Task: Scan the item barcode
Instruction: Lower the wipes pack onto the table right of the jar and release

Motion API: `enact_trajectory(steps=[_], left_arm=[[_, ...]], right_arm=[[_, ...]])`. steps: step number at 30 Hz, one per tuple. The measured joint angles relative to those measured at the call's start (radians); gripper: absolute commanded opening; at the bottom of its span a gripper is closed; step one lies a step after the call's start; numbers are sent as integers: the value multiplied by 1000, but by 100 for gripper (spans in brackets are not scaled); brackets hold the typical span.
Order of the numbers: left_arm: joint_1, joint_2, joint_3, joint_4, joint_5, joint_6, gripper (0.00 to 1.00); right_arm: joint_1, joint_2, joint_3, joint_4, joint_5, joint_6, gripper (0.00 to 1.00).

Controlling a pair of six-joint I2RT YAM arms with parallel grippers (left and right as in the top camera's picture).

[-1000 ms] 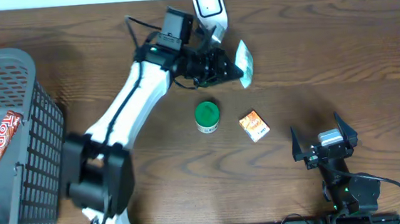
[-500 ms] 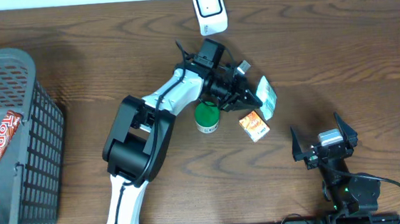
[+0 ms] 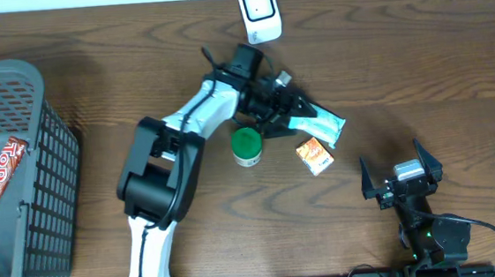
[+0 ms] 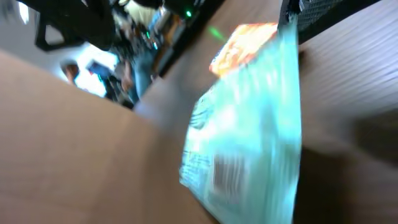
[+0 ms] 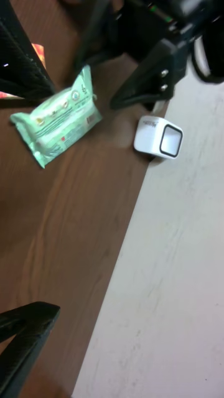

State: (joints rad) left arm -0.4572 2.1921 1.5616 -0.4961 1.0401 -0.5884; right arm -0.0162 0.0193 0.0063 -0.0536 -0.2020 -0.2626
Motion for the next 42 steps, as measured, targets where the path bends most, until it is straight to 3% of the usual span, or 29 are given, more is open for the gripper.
enact_trajectory(steps=[9,12,14,15,19,23,27,32,38,42], left_arm=[[23,-402,97,-69,-294,20,84],[27,-559,143,-170,-425,54,85],[43,-657,159,-267,-576,72,96],[59,-704,166,-318,-662,80,96],[201,-857,170,-470,-985,92,97],[475,-962,171,-579,-1183,41,97],[758,-997,171,-648,-1261,-8,97],[972,-956,164,-750,-1291,-98,97],[1068,-808,146,-776,-1302,-148,97],[1104,-702,132,-770,-1305,-120,99]], right_arm=[[0,0,0,0,0,0,99],[0,0,0,0,0,0,99],[0,0,0,0,0,0,99],[0,0,0,0,0,0,99],[0,0,0,0,0,0,99],[0,0,0,0,0,0,99],[0,0,0,0,0,0,99],[0,0,0,0,0,0,99],[0,0,0,0,0,0,99],[0,0,0,0,0,0,99]])
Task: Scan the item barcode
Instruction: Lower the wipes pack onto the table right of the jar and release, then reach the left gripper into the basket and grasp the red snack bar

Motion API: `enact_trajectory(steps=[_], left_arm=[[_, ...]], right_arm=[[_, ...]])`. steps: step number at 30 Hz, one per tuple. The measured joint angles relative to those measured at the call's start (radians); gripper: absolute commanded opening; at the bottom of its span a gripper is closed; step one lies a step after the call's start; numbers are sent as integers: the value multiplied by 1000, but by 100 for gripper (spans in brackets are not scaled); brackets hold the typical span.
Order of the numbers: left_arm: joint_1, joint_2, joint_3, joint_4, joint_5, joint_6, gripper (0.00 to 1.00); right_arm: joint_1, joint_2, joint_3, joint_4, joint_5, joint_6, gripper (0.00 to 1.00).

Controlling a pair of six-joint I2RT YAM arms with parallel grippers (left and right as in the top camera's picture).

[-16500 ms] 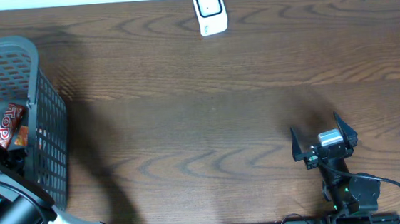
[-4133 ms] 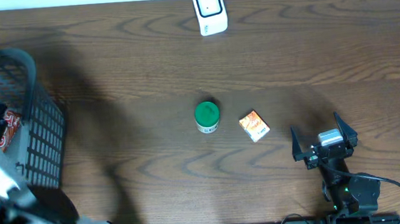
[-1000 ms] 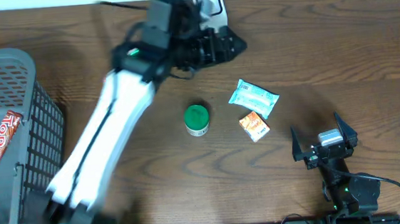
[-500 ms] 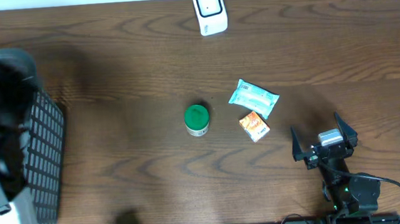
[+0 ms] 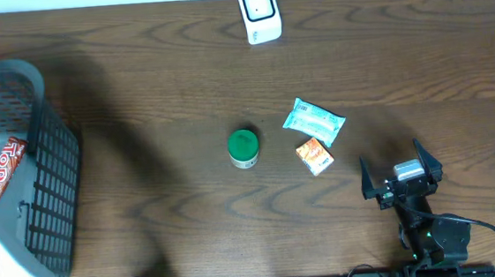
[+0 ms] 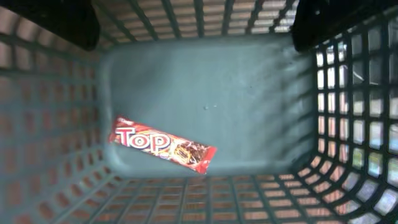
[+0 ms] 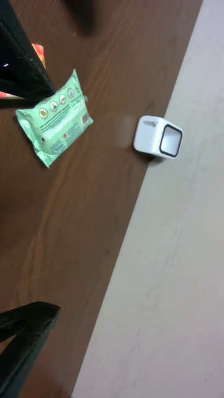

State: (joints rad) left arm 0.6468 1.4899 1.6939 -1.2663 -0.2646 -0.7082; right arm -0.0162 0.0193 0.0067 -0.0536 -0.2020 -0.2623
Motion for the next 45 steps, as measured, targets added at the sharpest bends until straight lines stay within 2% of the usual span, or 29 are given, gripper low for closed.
enact_trajectory(steps=[7,14,20,26,30,38,45], left_arm=[[6,136,-2,103,-2,328,99],[7,211,-3,206,144,766,99],[7,331,-3,253,184,993,98],[19,464,-3,276,190,1099,98],[48,503,-3,311,192,1129,98],[121,539,-3,413,206,1148,99],[127,586,-3,461,216,1155,99]], right_arm=[[0,0,0,0,0,0,99],[0,0,0,0,0,0,99],[0,0,0,0,0,0,99],[0,0,0,0,0,0,99],[0,0,0,0,0,0,99],[0,0,0,0,0,0,99],[0,0,0,0,0,0,99]])
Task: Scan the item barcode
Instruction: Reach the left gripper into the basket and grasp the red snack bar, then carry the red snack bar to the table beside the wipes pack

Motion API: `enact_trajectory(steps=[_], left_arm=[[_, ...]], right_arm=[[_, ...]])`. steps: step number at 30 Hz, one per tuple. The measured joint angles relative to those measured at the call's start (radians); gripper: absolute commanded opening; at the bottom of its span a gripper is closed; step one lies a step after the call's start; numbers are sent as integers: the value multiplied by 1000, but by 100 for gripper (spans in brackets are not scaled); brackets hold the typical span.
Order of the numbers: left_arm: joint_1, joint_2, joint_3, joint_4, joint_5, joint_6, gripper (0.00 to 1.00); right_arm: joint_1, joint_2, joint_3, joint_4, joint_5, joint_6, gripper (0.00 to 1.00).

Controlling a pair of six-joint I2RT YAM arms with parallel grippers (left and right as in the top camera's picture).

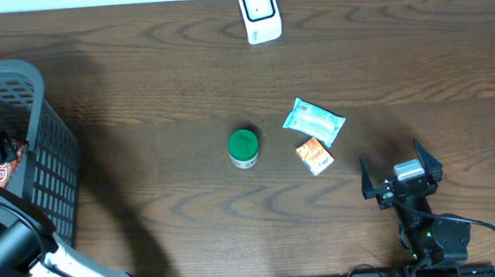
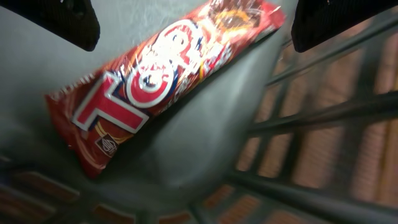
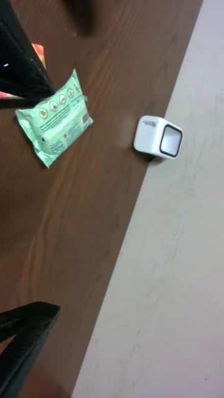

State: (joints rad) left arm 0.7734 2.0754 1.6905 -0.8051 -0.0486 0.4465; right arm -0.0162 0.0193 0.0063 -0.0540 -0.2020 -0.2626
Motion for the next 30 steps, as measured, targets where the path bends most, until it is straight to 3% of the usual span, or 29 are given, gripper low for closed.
enact_trajectory(steps=[4,5,12,16,24,30], left_arm=[[1,50,0,3,2,0,98],[2,64,0,2,3,0,94],[3,98,3,-2,21,-2,8],[5,98,8,-2,48,-19,7],[10,73,8,-49,235,-248,7],[9,-158,-3,-131,343,-429,7]], right_arm=[[0,0,0,0,0,0,99],[0,0,0,0,0,0,99],[0,0,0,0,0,0,99],[0,0,0,0,0,0,99],[0,0,0,0,0,0,99],[0,0,0,0,0,0,99]])
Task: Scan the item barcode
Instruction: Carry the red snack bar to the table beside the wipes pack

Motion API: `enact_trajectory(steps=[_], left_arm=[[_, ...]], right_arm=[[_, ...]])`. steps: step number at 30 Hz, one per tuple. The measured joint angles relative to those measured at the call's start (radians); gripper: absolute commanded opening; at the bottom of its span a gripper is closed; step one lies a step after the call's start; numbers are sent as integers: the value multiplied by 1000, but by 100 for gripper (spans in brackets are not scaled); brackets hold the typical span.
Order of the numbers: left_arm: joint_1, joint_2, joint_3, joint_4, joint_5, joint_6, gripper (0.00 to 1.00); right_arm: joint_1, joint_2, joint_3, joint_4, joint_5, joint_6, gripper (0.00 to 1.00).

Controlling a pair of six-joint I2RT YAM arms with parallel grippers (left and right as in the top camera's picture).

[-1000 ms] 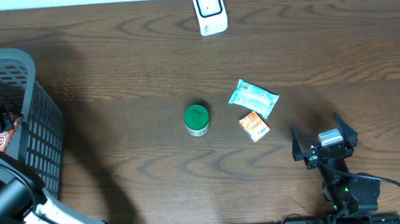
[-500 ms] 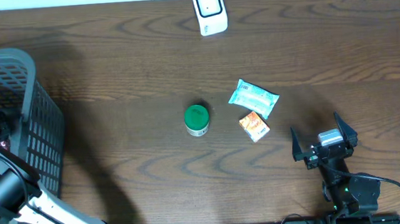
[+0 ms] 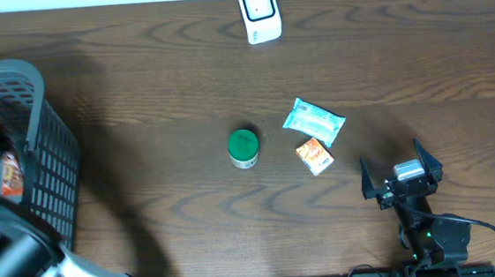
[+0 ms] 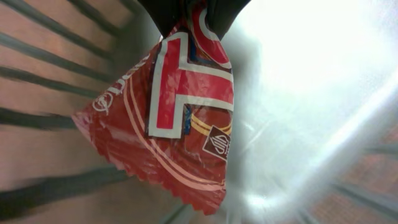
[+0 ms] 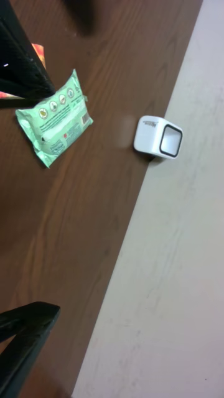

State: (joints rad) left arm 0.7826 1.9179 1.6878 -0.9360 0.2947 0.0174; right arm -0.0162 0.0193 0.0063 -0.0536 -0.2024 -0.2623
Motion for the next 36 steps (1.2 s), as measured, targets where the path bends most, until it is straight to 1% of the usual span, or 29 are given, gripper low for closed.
enact_trajectory(steps=[4,8,9,11,12,14,17,19,22,25,27,29,31,33,36], left_arm=[[0,-280,3,-25,24,-147,7],[-8,-543,8,-101,50,-317,7],[-19,-607,9,-118,66,-357,7],[-67,-706,10,-132,113,-396,7],[-107,-747,10,-135,145,-404,7],[-233,-813,8,-132,203,-406,7],[-468,-882,-25,-97,268,-383,7],[-636,-903,-80,-32,281,-355,7],[-872,-884,-200,95,305,-308,7],[-1052,-811,-328,263,307,-270,7],[-1156,-723,-401,367,315,-249,7],[-1225,-630,-450,457,336,-234,7],[-1284,-517,-480,580,396,-216,7],[-1318,-415,-483,686,476,-193,7],[-1335,-302,-483,784,588,-173,7]], right_arm=[[0,0,0,0,0,0,99],[0,0,0,0,0,0,99],[0,0,0,0,0,0,99],[0,0,0,0,0,0,99],[0,0,0,0,0,0,99],[0,0,0,0,0,0,99],[0,0,0,0,0,0,99],[0,0,0,0,0,0,99],[0,0,0,0,0,0,99],[0,0,0,0,0,0,99],[0,0,0,0,0,0,99],[0,0,0,0,0,0,99],[0,0,0,0,0,0,99],[0,0,0,0,0,0,99],[0,0,0,0,0,0,99]])
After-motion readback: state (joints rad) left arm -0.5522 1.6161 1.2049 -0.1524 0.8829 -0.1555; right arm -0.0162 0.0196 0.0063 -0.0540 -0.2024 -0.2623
